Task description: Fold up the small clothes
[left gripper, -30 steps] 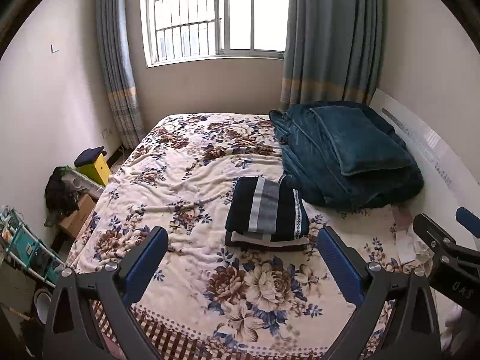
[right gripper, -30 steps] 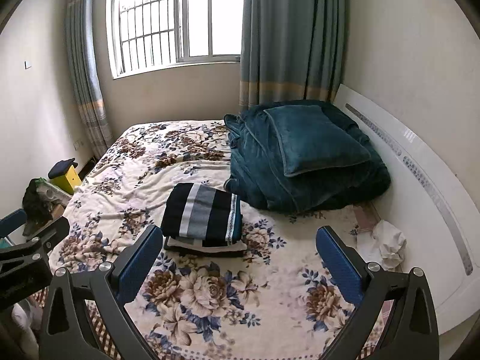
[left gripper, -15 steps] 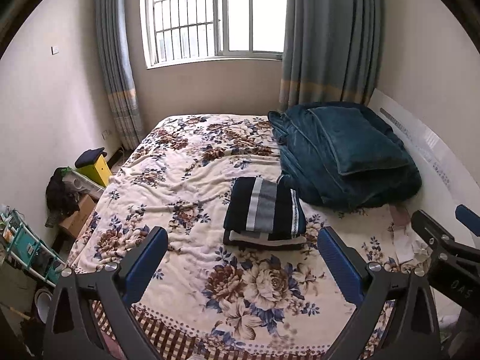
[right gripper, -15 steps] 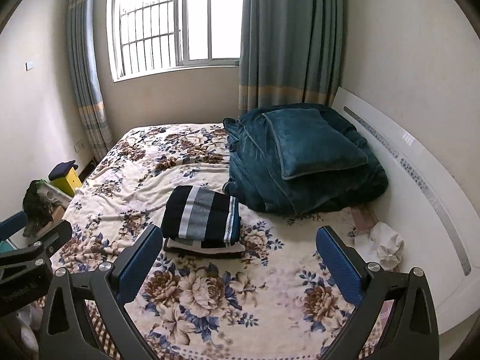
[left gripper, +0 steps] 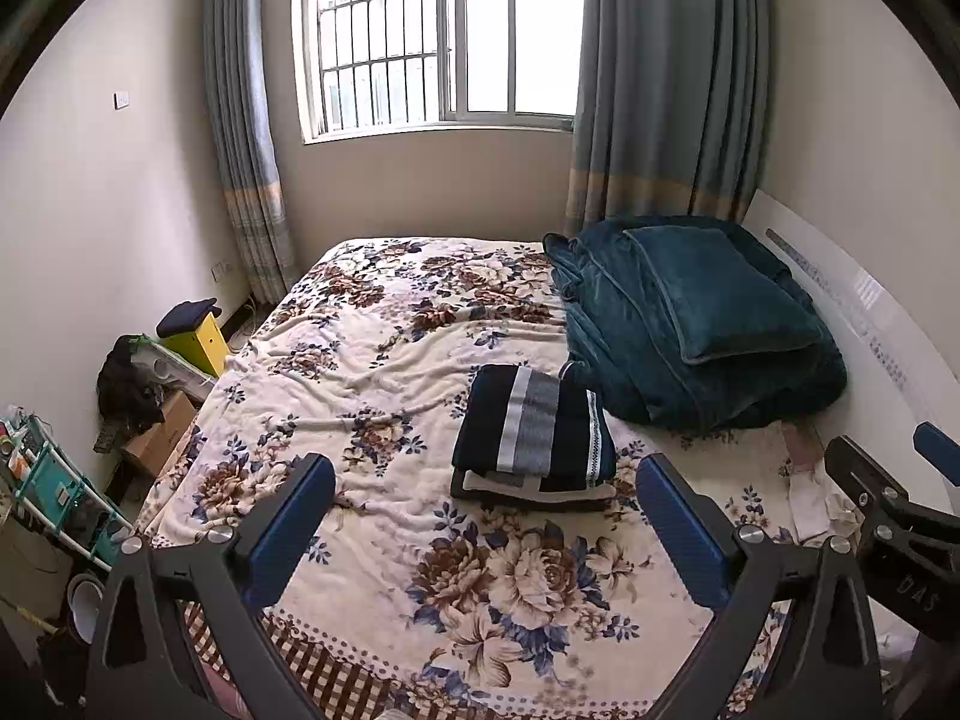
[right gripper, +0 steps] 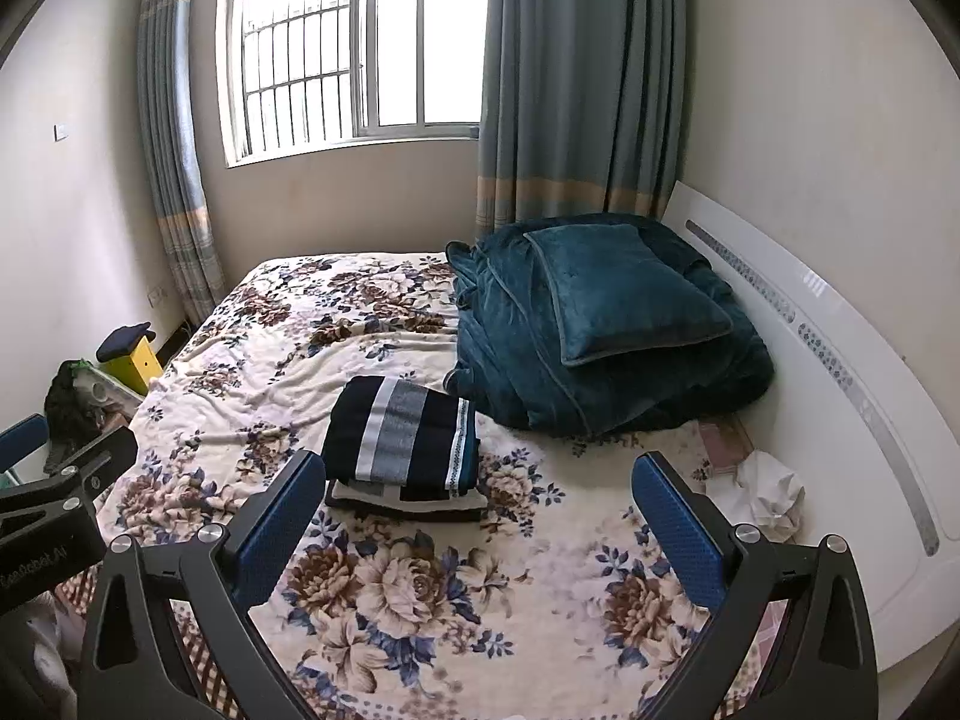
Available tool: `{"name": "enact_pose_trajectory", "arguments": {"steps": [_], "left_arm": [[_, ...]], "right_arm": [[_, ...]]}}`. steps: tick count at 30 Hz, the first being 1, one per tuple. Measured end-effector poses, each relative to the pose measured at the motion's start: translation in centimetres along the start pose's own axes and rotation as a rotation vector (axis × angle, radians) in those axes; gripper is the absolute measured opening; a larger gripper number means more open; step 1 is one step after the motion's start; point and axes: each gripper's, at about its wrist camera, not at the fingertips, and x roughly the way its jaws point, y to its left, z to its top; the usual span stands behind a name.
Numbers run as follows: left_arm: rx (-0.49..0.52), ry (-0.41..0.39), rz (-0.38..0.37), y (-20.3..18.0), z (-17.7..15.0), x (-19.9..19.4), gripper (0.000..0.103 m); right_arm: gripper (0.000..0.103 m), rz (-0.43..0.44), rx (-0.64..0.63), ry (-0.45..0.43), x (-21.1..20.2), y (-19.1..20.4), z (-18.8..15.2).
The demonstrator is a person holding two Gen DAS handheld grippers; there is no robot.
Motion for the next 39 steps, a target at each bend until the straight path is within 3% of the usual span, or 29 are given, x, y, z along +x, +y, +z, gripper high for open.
{"name": "enact_pose_trajectory", "arguments": {"steps": [39], "left_arm": [[-0.006,0.004,-0.013,0.2,0.3,0.1,0.103]], "right_arm": [[0.103,0.014,-0.003,-0.005,0.4,1.0,-0.1]]}}
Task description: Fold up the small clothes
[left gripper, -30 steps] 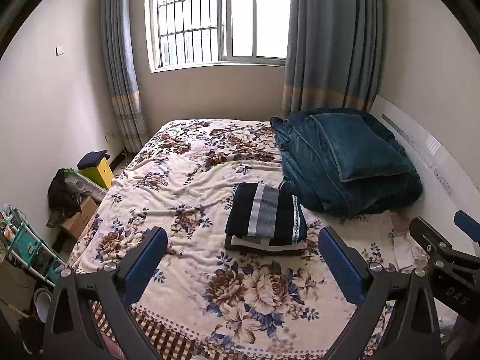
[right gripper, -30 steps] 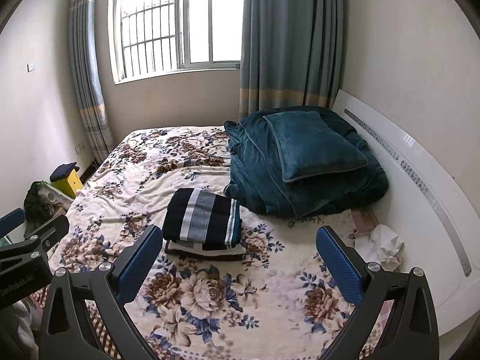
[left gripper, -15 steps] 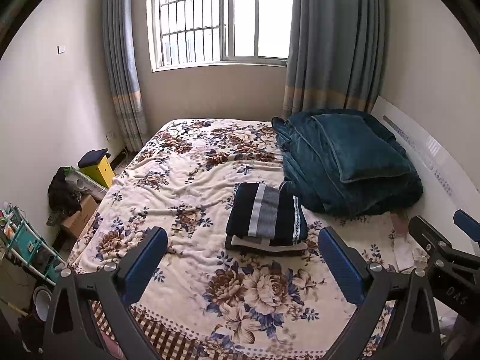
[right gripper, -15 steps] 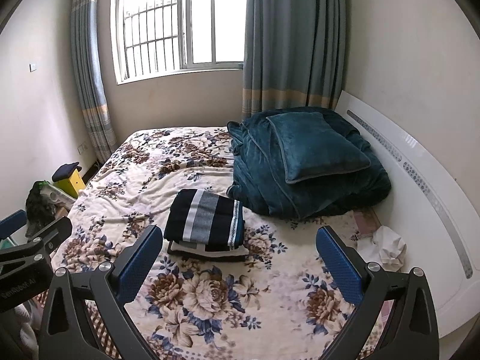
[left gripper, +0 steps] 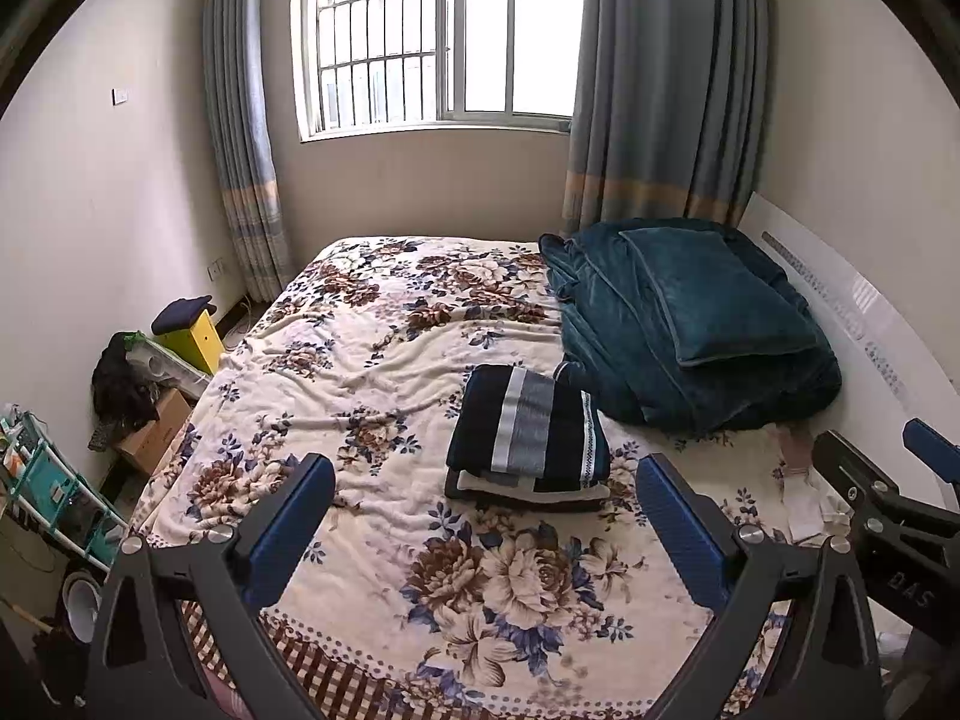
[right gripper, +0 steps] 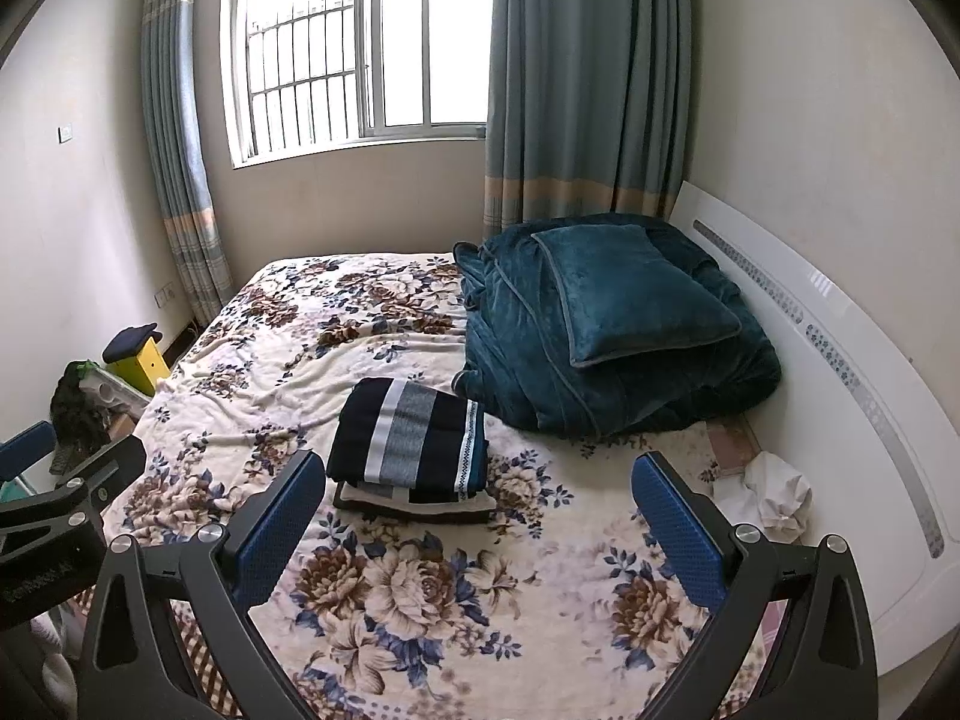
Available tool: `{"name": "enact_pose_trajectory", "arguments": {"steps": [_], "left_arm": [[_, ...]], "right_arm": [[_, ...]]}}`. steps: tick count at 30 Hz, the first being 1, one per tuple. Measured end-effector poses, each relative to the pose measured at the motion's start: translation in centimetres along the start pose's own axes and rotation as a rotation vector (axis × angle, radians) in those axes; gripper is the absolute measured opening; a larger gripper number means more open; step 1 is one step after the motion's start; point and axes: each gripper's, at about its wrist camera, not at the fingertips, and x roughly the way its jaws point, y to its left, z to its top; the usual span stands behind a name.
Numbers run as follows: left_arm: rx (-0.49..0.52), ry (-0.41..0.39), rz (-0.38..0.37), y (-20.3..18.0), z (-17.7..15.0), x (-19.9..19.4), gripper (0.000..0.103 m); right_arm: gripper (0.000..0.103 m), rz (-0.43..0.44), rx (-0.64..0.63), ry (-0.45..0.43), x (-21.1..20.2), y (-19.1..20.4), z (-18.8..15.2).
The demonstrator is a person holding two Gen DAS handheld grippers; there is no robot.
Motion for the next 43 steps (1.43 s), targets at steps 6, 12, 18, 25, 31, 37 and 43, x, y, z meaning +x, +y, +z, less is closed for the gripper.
{"name": "enact_pose_trajectory", "arguments": {"steps": [6,12,18,25,31,37,43], "left_arm": [[-0.004,0.002,0.0,0.12,-0.11,0.06,0.103],[-0.002,-0.002,0.001,0.18,-0.06,0.06,0.103],[-0.001,-0.005,0.005,0.24,-0.1,-0.03,0.103],[0.002,-0.006,0.0,0.18,-0.01,0.1,0.103],[0.001,-0.007,0.003,0.26,0.06,0.14,0.103],[-0.001,-0.006,0.007,0.28,0.0,0.05,0.103],[-0.006,-0.016,0.016,0.21,-0.06,-0.13,0.103]], "right_arm": [[0.103,0.0,-0.003,-0.001,0.13,0.17,0.08],[0.103,0.002,-0.003,0.0,0.11,0.08,0.09],[0.103,-0.004,-0.005,-0.003,0.05,0.12,0.02],[0.103,0.0,-0.006,-0.005,0.15,0.27,0.05],[0.103,0.002,-0.003,0.0,0.19,0.19,0.02],[0.103,0.003,-0.004,-0.003,0.17,0.18,0.04],[0.103,0.002,-0.006,-0.005,0.21,0.25,0.05]]}}
